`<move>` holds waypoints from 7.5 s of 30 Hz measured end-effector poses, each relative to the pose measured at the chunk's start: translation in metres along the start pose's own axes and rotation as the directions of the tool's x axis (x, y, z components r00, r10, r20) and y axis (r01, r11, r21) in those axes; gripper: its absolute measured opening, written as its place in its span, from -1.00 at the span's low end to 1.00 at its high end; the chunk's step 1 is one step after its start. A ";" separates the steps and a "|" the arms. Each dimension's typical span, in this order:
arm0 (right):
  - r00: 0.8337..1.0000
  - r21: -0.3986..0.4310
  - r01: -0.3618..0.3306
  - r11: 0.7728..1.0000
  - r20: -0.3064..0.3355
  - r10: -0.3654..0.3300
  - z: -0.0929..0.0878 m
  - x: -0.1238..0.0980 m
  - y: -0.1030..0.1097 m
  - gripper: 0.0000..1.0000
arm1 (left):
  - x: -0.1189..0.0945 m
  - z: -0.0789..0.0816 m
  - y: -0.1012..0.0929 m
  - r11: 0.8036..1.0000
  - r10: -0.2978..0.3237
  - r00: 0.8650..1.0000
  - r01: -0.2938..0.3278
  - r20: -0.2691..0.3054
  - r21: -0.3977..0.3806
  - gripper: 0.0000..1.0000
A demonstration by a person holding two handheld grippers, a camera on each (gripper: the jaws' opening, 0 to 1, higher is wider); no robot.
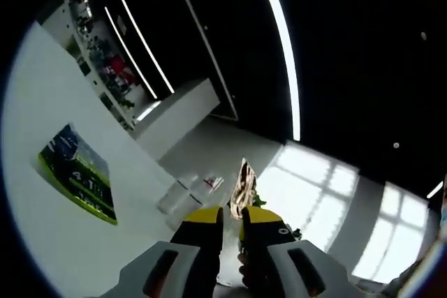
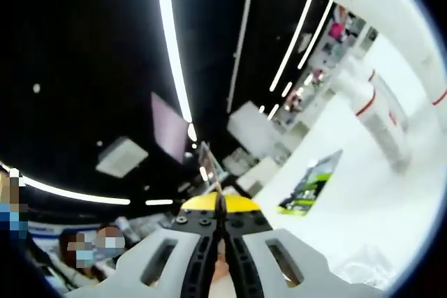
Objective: Arrange the skincare products in the storage area until every visible bottle or jar stands upright without overlapping.
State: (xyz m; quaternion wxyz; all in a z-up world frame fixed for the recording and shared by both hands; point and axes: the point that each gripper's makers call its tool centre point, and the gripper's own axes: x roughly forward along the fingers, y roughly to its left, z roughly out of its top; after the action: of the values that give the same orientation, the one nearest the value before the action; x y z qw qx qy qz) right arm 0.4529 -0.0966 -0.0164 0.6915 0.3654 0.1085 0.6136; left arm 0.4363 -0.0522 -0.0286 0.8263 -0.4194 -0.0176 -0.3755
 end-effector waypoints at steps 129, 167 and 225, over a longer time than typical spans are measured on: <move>0.148 -0.707 0.125 0.696 -0.680 -0.718 -0.062 -0.097 -0.086 0.27 | -0.005 -0.051 0.059 0.766 0.416 0.878 -0.197 -0.238 0.612 -0.52; 0.860 -0.552 0.430 0.714 0.009 -0.511 0.008 0.019 -0.041 -0.22 | 0.002 -0.029 0.029 0.824 0.262 0.955 -0.148 -0.136 0.547 -0.52; 0.997 -0.120 -0.025 0.993 -0.074 0.016 -0.021 0.005 0.012 -1.00 | -0.011 -0.028 -0.021 0.997 -0.076 0.986 0.072 -0.150 -0.028 -0.95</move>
State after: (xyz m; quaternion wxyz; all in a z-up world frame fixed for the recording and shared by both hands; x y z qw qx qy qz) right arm 0.4322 -0.0840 -0.0219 0.7017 0.3015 0.0927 0.6389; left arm 0.4071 -0.0727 -0.0360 0.8060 -0.3980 0.0337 -0.4368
